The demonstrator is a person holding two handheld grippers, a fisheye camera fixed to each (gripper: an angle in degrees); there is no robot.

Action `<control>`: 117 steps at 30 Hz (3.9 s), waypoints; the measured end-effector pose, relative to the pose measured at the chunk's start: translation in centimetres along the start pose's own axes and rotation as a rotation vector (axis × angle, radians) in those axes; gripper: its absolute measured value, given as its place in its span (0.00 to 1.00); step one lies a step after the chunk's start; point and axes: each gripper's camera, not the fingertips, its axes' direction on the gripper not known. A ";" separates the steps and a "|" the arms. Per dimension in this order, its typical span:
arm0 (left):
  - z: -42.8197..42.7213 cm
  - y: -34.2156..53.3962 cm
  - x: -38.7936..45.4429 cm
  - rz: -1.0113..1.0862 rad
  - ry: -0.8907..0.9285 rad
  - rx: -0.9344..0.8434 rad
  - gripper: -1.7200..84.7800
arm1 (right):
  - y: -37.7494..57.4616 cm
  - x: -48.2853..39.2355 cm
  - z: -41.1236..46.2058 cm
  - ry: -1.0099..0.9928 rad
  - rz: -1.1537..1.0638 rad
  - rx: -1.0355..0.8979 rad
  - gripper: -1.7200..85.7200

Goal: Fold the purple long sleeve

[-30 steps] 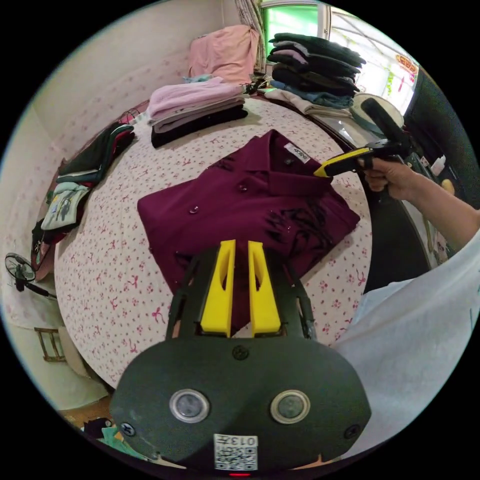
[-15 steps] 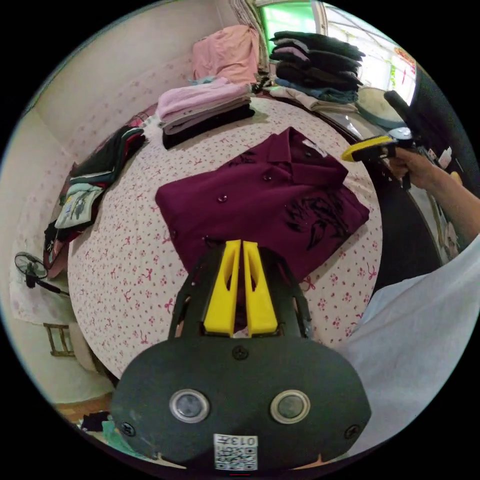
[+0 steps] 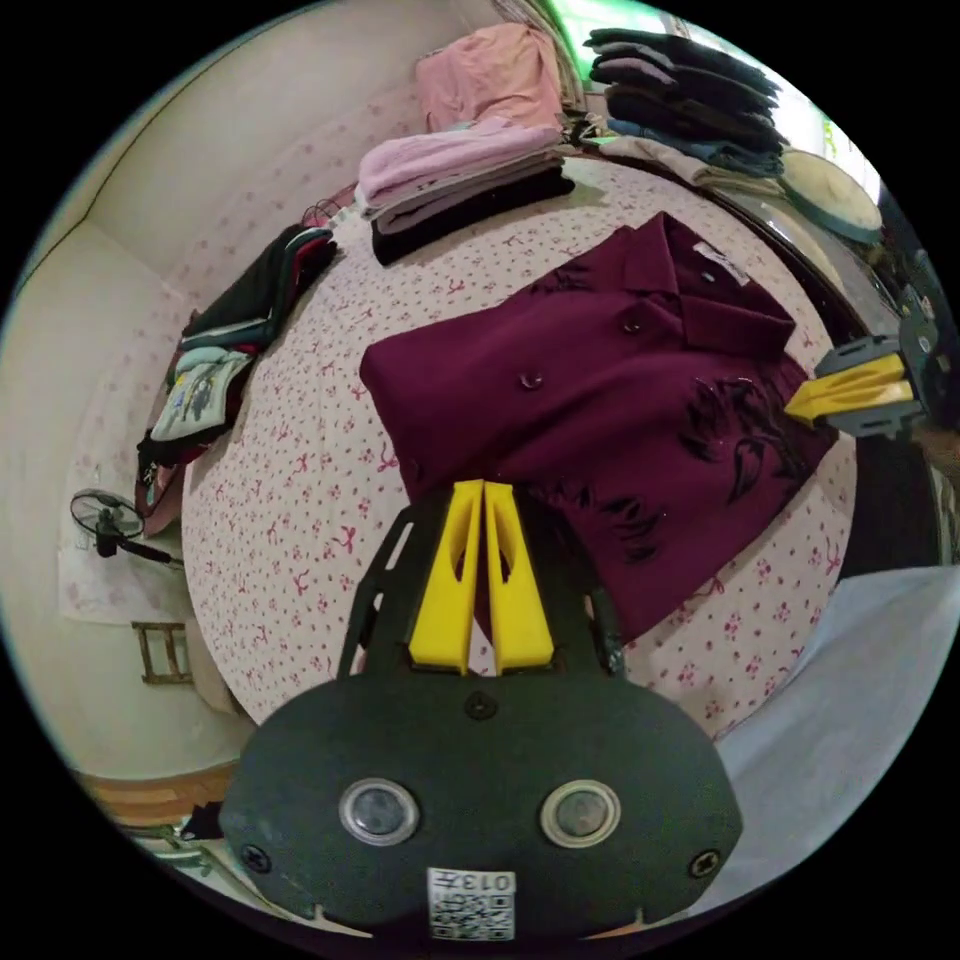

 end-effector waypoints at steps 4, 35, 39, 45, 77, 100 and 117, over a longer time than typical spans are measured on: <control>-4.3 1.4 -3.4 0.010 0.052 0.251 0.02 | 0.2 0.3 -3.1 0.060 -0.031 0.093 0.02; 19.8 5.4 -30.9 -0.489 0.988 0.102 0.20 | 9.9 17.9 -0.6 -0.291 0.727 0.311 0.18; 22.2 4.1 -31.9 -0.464 1.025 0.082 0.19 | 9.7 18.6 0.0 -0.293 0.717 0.298 0.18; 23.1 2.9 -33.9 -0.435 1.007 0.098 0.17 | 9.5 19.3 0.2 -0.373 0.705 0.288 0.16; 16.7 -10.1 -39.8 -0.242 0.923 0.374 0.11 | -0.4 17.0 -12.9 -0.039 0.549 0.402 0.02; 18.4 -52.4 -48.9 -0.247 0.596 0.316 0.13 | -25.6 46.7 -13.8 0.004 0.582 0.452 0.04; 8.9 -56.2 -39.8 -0.028 0.123 0.465 0.03 | -34.8 38.8 -17.8 0.334 0.156 0.566 0.04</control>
